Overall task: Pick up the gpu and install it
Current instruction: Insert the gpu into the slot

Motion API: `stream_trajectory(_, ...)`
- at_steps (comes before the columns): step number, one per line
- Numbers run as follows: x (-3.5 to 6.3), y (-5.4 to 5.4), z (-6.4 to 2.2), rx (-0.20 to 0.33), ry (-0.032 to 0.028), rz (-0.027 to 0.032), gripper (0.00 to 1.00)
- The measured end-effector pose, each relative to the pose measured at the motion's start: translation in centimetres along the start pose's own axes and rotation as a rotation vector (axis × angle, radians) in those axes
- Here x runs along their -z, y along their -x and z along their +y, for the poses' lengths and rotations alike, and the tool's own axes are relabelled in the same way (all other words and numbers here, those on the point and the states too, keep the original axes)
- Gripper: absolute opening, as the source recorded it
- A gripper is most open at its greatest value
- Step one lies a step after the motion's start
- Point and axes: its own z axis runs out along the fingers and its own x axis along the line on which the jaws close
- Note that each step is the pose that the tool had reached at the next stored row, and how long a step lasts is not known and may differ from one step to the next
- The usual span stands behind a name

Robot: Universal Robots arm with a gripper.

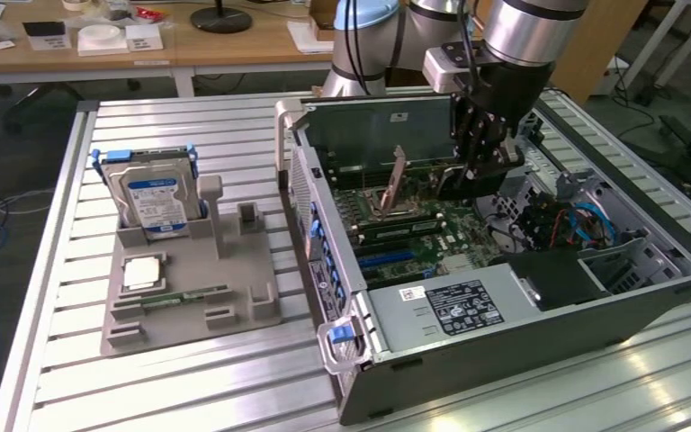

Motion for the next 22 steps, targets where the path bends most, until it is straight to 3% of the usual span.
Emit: stream_trajectory(22,-0.01,0.0,0.01,0.033,0.002,-0.001,0.27)
